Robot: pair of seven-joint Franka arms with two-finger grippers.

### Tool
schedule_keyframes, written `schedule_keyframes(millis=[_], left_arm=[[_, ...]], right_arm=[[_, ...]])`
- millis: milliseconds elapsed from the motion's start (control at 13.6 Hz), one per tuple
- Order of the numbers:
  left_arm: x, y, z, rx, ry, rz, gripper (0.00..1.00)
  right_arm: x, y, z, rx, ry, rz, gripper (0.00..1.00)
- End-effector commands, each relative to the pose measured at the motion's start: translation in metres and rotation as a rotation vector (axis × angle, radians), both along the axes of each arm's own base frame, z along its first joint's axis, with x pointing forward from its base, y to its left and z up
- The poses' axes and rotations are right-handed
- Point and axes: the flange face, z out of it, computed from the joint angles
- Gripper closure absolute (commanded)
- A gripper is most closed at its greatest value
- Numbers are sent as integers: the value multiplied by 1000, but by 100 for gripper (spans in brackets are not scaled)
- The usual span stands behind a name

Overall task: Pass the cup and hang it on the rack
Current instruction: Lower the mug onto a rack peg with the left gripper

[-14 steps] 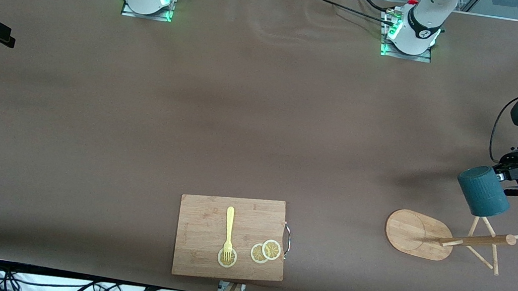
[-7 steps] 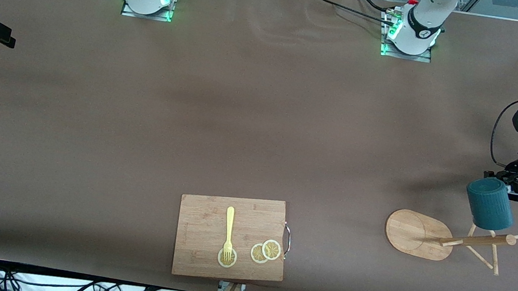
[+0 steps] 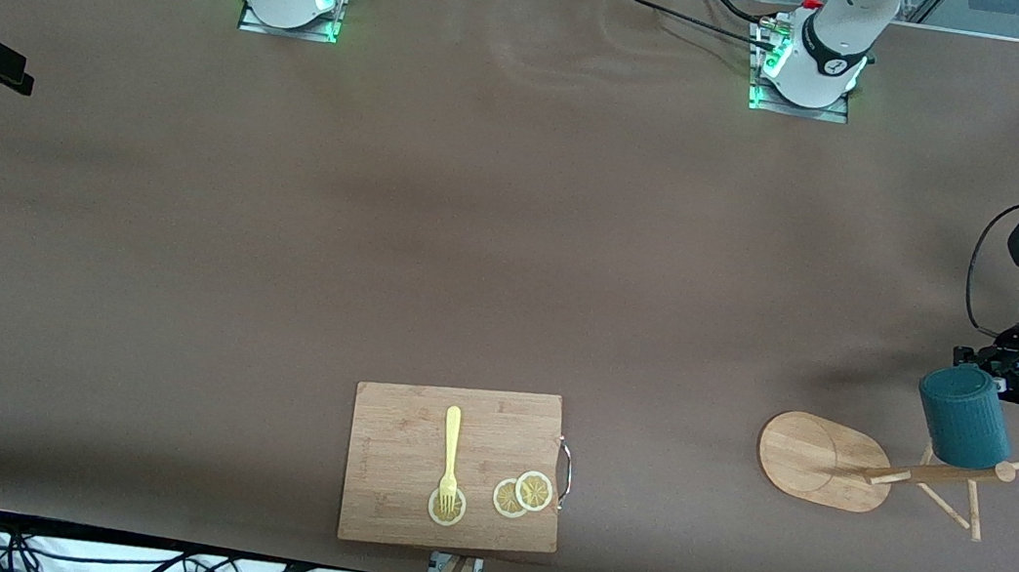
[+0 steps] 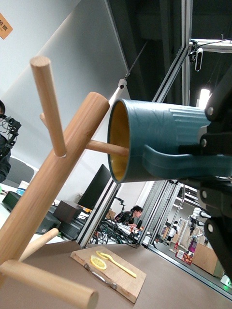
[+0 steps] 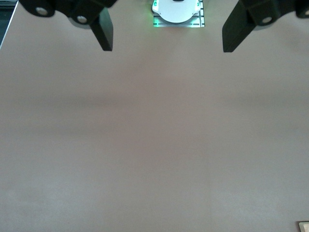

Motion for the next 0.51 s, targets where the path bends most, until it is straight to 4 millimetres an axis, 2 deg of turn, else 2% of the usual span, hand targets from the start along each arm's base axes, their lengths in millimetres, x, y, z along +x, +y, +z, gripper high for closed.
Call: schedule_keyframes(millis=[0,441], left_arm=[[10,-2,1,11,-5,4,100],[7,-5,-14,-6,11,3,100]], right_arm=[[0,1,4,-6,-8,-4,0],[0,-7,3,-7,-11,-19,0]])
